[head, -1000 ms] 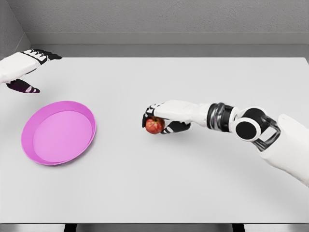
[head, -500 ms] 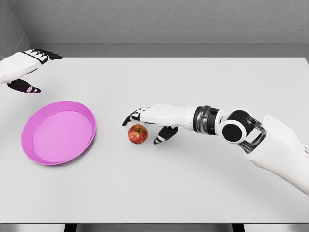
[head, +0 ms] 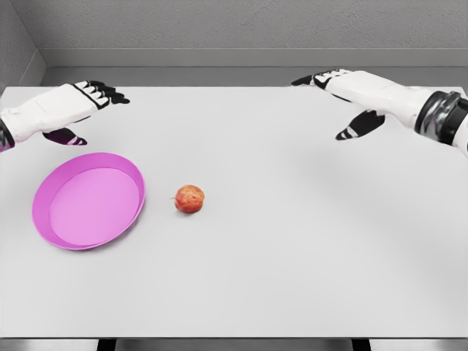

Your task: Put the apple on the plate with both arms

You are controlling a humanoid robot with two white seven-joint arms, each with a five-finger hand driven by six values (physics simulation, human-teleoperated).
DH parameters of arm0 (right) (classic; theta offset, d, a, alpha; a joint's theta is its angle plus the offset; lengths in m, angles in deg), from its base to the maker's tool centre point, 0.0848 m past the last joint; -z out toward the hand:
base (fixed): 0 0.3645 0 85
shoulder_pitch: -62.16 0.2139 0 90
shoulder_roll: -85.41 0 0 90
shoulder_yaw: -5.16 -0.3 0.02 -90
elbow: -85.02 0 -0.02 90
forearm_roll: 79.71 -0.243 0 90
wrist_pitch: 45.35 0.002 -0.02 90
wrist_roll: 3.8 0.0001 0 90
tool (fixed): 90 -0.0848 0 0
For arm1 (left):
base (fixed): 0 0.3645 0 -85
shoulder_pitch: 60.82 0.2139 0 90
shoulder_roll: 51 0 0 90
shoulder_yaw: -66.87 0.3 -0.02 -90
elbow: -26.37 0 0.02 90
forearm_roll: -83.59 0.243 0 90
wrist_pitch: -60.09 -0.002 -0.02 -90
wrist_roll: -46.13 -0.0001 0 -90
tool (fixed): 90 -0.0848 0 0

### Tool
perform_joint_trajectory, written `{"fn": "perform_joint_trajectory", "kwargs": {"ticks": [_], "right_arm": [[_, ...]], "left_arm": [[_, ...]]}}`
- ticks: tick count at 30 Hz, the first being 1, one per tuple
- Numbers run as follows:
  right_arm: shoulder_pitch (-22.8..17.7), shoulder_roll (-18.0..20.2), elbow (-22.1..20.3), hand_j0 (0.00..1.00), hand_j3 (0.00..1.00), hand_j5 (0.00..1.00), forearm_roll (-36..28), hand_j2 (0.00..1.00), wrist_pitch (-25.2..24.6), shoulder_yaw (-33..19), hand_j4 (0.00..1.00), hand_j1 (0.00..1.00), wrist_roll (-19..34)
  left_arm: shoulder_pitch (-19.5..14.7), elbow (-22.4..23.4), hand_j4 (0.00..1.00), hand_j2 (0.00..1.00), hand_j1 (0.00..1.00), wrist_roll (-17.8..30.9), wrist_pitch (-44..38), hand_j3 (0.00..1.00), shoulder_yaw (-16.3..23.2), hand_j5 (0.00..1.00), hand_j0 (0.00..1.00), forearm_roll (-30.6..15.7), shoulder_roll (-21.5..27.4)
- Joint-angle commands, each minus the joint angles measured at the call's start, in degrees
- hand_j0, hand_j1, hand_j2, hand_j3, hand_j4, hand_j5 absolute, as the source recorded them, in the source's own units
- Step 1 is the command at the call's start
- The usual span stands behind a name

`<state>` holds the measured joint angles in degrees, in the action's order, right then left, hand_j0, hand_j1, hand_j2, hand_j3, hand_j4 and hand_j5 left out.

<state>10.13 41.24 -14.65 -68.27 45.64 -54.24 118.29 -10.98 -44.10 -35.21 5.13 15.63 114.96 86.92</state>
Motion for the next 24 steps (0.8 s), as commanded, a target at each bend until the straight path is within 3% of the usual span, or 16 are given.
{"fn": "perform_joint_trajectory", "kwargs": {"ticks": [1,3,5,6,8,10,12,21,24], "right_arm": [[0.00,4.27,0.44,1.00,1.00,1.00,-0.19,1.00,1.38,-5.81,1.00,1.00,-0.02],[0.18,4.62,2.90,1.00,1.00,1.00,-0.45,1.00,5.24,-6.79,1.00,1.00,-0.02],[0.09,5.06,3.34,1.00,1.00,1.00,-0.54,1.00,5.95,-6.70,1.00,1.00,-0.02],[0.09,6.02,3.43,1.00,1.00,1.00,-0.54,1.00,5.86,-6.35,1.00,1.00,-0.10],[0.00,6.11,3.34,1.00,1.00,1.00,-0.54,1.00,5.95,-6.08,1.00,1.00,-0.10],[-2.63,6.11,2.99,1.00,1.00,1.00,-0.54,1.00,6.65,-6.08,1.00,1.00,-0.10],[-4.04,7.08,2.90,1.00,1.00,1.00,-0.54,1.00,9.90,-6.17,1.00,1.00,-0.19],[-5.45,9.80,2.20,1.00,1.00,1.00,-0.54,1.00,9.64,-6.61,1.00,1.00,0.07],[-6.85,9.80,2.11,1.00,1.00,1.00,-0.54,1.00,9.64,-6.44,1.00,1.00,0.07]], "left_arm": [[0.00,-6.69,1.00,1.00,1.00,0.03,-0.04,1.00,2.64,1.00,1.00,2.03,-0.29],[-0.44,-10.47,1.00,1.00,1.00,1.79,-0.04,1.00,5.10,1.00,1.00,2.12,-0.46],[-2.19,-12.50,1.00,1.00,1.00,11.80,-0.04,1.00,5.63,1.00,1.00,1.77,-2.13],[-2.55,-13.20,1.00,1.00,1.00,12.69,-0.04,1.00,5.72,1.00,1.00,1.85,-2.40],[-2.64,-13.90,1.00,1.00,1.00,13.66,-0.04,1.00,6.68,1.00,1.00,1.94,-3.62],[-3.87,-14.69,1.00,1.00,1.00,14.36,-0.04,1.00,8.71,1.00,1.00,1.85,-4.68],[-4.75,-15.40,1.00,1.00,1.00,14.27,-0.04,1.00,10.46,1.00,1.00,1.41,-5.47],[-7.12,-16.89,1.00,1.00,1.00,14.45,-0.04,1.00,17.06,1.00,1.00,1.94,-7.93],[-7.03,-16.89,1.00,1.00,1.00,17.17,-0.04,1.00,18.02,1.00,1.00,2.56,-7.85]]}}
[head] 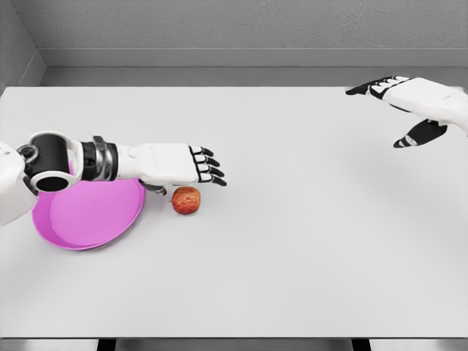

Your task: Put the apple on the plate with both arms

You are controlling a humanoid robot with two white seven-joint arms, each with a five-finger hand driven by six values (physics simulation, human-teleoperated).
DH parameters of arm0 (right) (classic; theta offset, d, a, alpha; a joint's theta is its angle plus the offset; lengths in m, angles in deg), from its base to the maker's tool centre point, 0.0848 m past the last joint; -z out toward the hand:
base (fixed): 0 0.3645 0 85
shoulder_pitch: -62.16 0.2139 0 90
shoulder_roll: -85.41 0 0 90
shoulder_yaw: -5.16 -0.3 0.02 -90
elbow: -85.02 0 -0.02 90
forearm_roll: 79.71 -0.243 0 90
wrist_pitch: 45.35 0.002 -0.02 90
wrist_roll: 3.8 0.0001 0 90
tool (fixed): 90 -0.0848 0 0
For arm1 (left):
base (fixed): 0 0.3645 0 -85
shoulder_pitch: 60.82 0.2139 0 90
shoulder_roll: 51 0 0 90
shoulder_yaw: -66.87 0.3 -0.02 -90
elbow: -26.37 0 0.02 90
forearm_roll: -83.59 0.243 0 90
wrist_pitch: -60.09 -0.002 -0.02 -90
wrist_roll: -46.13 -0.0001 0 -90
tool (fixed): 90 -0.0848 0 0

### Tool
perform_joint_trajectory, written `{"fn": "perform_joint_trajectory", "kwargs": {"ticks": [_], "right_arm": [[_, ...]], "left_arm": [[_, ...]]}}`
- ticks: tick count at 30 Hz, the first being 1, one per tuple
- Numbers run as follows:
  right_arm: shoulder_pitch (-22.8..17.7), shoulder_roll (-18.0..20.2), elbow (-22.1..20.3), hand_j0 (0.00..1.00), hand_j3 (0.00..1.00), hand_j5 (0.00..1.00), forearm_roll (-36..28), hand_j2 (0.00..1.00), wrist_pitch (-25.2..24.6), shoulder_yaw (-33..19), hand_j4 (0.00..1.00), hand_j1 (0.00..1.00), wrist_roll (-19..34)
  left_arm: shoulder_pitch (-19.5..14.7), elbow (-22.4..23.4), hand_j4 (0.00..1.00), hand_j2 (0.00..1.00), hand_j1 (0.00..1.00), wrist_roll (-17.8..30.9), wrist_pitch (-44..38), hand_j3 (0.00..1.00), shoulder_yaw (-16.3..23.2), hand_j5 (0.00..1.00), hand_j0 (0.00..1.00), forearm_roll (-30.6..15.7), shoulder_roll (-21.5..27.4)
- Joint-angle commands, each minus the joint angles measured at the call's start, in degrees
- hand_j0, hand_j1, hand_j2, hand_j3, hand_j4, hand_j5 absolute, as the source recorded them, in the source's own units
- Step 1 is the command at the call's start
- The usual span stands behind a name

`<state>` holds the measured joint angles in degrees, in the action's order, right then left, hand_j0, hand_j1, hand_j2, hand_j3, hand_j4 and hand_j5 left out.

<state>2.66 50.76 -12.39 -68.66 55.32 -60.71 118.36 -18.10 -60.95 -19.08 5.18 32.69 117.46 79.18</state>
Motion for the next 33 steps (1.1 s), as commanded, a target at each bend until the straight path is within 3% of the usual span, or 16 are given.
{"fn": "perform_joint_trajectory", "kwargs": {"ticks": [1,2,14,18,26,33], "right_arm": [[-0.09,0.28,-0.15,1.00,1.00,1.00,-0.15,1.00,-0.12,0.04,1.00,1.00,0.00],[-0.18,-0.42,-0.15,1.00,1.00,1.00,-0.24,1.00,-0.03,0.39,1.00,1.00,-0.08],[-0.53,0.28,-0.24,1.00,1.00,1.00,-0.15,1.00,-0.03,0.04,1.00,1.00,-0.08],[-0.44,0.28,-0.15,1.00,1.00,1.00,-0.24,1.00,-0.03,0.04,1.00,1.00,-0.08],[-0.44,0.28,-0.06,1.00,1.00,1.00,-0.15,1.00,-0.03,0.04,1.00,1.00,-0.08],[-0.44,0.28,-0.24,1.00,1.00,1.00,-0.15,1.00,-0.12,-0.05,1.00,1.00,0.00]], "left_arm": [[0.00,-0.04,1.00,1.00,1.00,1.14,-0.10,1.00,1.58,1.00,1.00,0.24,-0.11],[0.00,0.05,1.00,1.00,1.00,3.25,-0.10,1.00,2.11,1.00,1.00,0.50,-0.11],[0.00,-0.04,1.00,1.00,1.00,3.60,-0.10,1.00,3.51,1.00,1.00,1.38,-0.72],[0.00,-0.04,0.66,0.66,0.66,5.97,-0.10,0.66,3.60,0.66,0.66,1.38,-0.72],[0.00,-0.04,0.52,0.52,0.52,6.32,-0.10,0.52,3.60,0.52,0.52,1.29,-0.55],[0.09,-0.04,0.29,0.29,0.29,6.24,-0.10,0.29,3.07,0.29,0.29,0.85,-0.37]]}}
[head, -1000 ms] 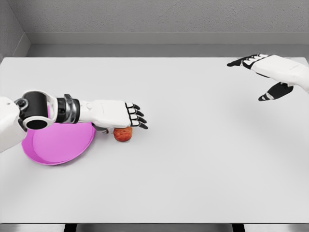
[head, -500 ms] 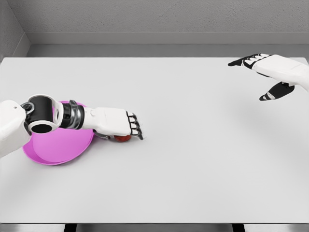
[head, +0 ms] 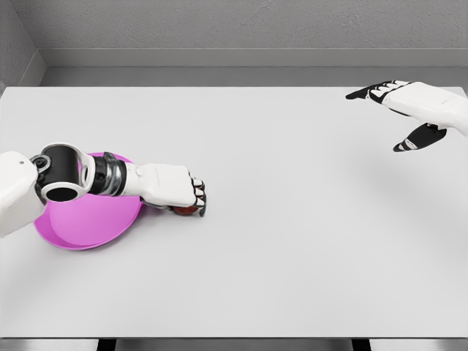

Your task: Put the apple on the plate with both arms

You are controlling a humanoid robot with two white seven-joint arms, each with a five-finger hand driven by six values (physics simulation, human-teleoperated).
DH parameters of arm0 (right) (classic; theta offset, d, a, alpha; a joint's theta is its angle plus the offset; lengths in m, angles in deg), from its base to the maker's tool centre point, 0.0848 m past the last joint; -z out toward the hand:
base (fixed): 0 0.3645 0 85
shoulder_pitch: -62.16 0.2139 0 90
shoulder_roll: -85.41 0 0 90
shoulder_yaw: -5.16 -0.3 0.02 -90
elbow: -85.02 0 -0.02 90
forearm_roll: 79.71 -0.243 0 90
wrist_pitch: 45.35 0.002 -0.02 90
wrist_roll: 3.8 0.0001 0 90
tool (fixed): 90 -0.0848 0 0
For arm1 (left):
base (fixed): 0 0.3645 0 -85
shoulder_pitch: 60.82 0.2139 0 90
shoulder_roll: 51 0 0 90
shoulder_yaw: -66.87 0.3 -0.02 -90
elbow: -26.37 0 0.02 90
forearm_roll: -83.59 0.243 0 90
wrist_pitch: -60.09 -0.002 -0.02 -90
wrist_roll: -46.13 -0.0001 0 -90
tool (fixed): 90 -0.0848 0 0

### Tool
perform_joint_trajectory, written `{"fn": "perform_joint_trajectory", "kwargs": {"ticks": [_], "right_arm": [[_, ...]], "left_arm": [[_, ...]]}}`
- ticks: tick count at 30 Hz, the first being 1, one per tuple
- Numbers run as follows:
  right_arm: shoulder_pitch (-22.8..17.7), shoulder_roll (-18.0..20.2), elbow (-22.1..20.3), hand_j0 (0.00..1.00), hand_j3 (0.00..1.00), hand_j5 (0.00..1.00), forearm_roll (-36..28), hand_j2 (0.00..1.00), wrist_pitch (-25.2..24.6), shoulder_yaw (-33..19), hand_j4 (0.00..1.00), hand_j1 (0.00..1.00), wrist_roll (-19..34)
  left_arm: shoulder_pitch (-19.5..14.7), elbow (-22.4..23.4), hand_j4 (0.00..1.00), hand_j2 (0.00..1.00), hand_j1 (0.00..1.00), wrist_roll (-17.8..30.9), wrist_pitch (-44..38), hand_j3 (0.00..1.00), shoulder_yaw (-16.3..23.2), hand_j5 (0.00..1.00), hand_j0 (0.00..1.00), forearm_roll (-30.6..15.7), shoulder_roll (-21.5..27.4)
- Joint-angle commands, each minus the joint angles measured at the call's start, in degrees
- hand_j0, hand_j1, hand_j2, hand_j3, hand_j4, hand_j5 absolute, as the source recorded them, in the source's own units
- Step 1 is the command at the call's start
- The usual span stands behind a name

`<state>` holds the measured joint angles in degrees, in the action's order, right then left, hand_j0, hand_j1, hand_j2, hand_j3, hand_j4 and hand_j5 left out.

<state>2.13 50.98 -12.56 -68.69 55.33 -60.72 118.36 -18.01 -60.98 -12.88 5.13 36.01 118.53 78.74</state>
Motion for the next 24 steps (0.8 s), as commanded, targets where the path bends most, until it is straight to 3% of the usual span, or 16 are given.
{"fn": "perform_joint_trajectory", "kwargs": {"ticks": [1,9,13,16,21,24], "right_arm": [[0.00,0.07,-0.07,1.00,1.00,1.00,-0.13,1.00,-0.04,-0.03,1.00,1.00,0.00],[0.09,0.07,-0.07,1.00,1.00,1.00,-0.13,1.00,-0.04,-0.03,1.00,1.00,-0.08],[0.09,0.07,-0.07,1.00,1.00,1.00,-0.21,1.00,-0.04,-0.03,1.00,1.00,0.00],[0.09,-0.02,-0.07,1.00,1.00,1.00,-0.21,1.00,-0.04,-0.03,1.00,1.00,0.00],[0.09,0.07,-0.07,1.00,1.00,1.00,-0.13,1.00,-0.04,-0.03,1.00,1.00,0.00],[0.09,0.07,-0.15,1.00,1.00,1.00,-0.21,1.00,-0.04,-0.03,1.00,1.00,0.00]], "left_arm": [[0.00,-0.01,0.28,0.28,0.28,-0.23,-0.04,0.28,-0.43,0.28,0.28,-0.39,0.16],[-0.09,0.08,0.27,0.27,0.27,-0.32,-0.04,0.27,-6.05,0.27,0.27,-7.78,1.30],[0.53,-0.01,0.27,0.27,0.27,-0.32,-0.04,0.27,-11.06,0.27,0.27,-10.85,7.18],[0.97,0.16,0.28,0.28,0.28,-0.32,-0.04,0.28,-12.12,0.28,0.28,-11.55,12.02],[7.20,1.56,0.29,0.29,0.29,-0.14,-0.04,0.29,-15.20,0.29,0.29,-11.38,15.45],[7.65,2.71,0.37,0.37,0.37,0.03,-0.04,0.37,-15.72,0.37,0.37,-11.38,15.89]]}}
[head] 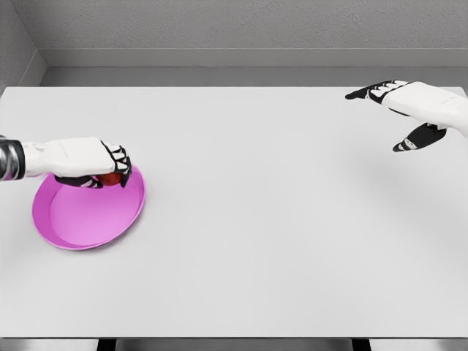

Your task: Put the apple on the plate with both arms

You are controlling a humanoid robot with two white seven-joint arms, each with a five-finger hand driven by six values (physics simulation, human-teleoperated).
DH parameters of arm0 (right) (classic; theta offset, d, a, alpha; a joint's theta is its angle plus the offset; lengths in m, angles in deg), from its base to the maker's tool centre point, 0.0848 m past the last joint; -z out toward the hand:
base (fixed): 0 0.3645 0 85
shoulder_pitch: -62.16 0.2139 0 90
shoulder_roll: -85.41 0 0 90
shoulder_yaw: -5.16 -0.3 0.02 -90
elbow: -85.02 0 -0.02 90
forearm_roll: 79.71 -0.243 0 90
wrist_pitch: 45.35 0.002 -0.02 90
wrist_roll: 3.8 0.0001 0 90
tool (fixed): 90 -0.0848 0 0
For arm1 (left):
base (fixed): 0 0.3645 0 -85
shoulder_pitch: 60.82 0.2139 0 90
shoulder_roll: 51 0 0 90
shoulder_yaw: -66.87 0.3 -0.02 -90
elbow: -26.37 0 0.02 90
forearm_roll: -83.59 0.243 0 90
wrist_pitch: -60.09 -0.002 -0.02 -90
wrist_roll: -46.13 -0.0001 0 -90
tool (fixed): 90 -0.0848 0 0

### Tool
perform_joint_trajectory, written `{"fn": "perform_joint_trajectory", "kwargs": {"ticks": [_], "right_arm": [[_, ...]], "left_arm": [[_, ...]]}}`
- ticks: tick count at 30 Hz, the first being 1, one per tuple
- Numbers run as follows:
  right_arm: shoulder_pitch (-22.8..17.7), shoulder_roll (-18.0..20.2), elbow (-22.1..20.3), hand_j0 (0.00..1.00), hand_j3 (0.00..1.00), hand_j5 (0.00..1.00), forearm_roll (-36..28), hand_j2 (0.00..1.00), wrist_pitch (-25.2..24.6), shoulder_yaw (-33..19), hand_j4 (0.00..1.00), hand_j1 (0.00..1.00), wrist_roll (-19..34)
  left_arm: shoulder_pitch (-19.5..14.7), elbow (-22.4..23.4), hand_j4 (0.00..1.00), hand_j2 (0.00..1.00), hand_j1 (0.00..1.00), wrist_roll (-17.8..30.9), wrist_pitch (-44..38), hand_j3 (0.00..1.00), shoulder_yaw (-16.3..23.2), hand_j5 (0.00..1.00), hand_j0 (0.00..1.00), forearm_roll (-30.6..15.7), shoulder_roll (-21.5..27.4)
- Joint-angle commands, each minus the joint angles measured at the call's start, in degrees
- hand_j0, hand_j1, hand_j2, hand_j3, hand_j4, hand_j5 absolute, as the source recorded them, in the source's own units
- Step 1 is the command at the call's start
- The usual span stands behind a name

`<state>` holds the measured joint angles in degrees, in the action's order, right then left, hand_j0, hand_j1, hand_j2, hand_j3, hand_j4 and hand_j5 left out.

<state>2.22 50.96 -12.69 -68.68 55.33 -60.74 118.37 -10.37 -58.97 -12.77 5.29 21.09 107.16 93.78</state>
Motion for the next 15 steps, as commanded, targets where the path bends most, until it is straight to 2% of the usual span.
{"fn": "perform_joint_trajectory", "kwargs": {"ticks": [1,2,11,13,15], "right_arm": [[0.00,0.08,-0.03,1.00,1.00,1.00,-0.13,1.00,-0.05,0.07,1.00,1.00,0.00],[0.00,0.08,-0.03,1.00,1.00,1.00,-0.13,1.00,-0.05,-0.02,1.00,1.00,0.00],[0.00,0.08,-0.03,1.00,1.00,1.00,-0.13,1.00,-0.05,0.07,1.00,1.00,-0.09],[0.00,0.08,0.06,1.00,1.00,1.00,-0.13,1.00,-0.05,0.07,1.00,1.00,0.00],[0.00,0.08,-0.03,1.00,1.00,1.00,-0.13,1.00,-0.05,0.07,1.00,1.00,0.00]], "left_arm": [[0.00,0.80,0.71,0.71,0.71,-0.08,-0.21,0.71,-0.80,0.71,0.71,-0.01,1.20],[0.09,0.80,1.00,1.00,1.00,-0.08,-0.21,1.00,-0.80,1.00,1.00,0.08,1.20],[0.79,0.80,1.00,1.00,1.00,-0.08,-0.21,1.00,-1.33,1.00,1.00,-0.45,2.25],[0.88,1.23,1.00,1.00,1.00,-0.16,-0.21,1.00,-2.03,1.00,1.00,-4.58,2.43],[0.88,3.61,1.00,1.00,1.00,-0.16,-0.21,1.00,-2.47,1.00,1.00,-9.59,2.43]]}}
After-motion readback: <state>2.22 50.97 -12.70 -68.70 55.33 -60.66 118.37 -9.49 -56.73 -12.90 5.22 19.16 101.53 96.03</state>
